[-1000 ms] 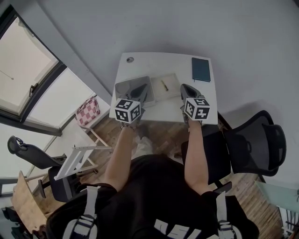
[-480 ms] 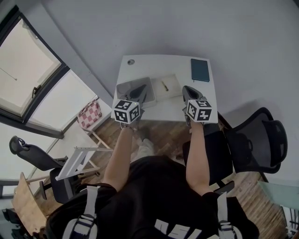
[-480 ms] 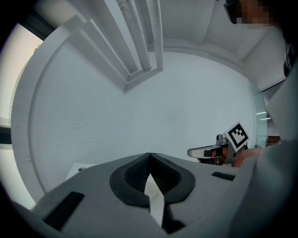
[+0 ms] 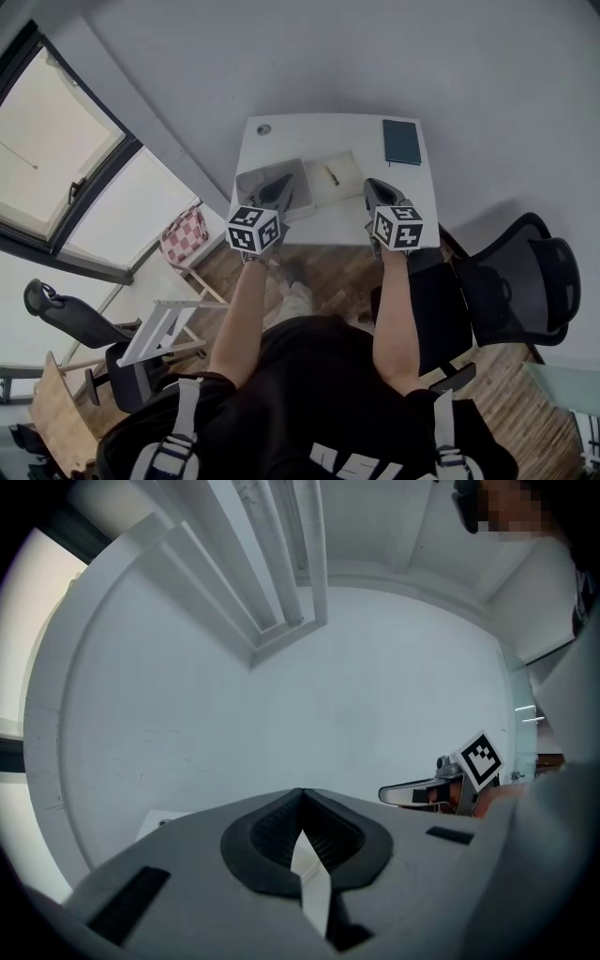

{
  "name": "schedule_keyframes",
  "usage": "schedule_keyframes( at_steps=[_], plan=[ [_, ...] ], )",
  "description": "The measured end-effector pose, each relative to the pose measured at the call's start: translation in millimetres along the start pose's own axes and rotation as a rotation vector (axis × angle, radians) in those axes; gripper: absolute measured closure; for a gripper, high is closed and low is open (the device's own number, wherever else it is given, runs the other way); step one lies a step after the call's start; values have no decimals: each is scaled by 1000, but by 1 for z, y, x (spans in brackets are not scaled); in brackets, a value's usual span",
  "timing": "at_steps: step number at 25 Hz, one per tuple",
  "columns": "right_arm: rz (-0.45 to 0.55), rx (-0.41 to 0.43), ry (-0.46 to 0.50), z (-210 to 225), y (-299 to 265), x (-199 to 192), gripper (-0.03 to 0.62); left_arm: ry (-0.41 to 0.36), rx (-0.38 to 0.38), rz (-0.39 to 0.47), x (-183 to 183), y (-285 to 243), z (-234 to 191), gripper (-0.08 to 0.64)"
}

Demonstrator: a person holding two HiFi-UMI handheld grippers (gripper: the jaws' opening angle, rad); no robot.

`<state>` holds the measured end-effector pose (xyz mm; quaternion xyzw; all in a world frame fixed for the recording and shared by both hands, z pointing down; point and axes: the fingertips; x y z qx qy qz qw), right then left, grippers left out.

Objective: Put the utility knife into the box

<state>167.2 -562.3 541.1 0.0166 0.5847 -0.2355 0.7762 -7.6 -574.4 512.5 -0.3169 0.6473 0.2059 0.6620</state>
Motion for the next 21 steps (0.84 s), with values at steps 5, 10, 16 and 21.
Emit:
schedule_keyframes(
  at_steps=[5, 10, 16, 21],
  plan=[
    [-1, 16, 1, -7, 0, -3, 578, -2, 4, -2, -1, 4, -1, 534],
    [-13, 26, 3, -12, -3, -7, 578, 3, 9, -3, -2, 6, -3, 535],
    [-12, 30, 4, -12, -3, -7, 578, 0, 8, 0, 0, 6, -3, 535],
    [-15, 32, 7, -14, -2, -5, 578, 8, 12, 5, 1, 6, -6, 535]
  ],
)
Point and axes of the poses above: the fingertips, and each gripper's own axes: y backward along the fingers, z to its right, x out of its top, and after that the axes turned 7 degrees about -y, right-handed
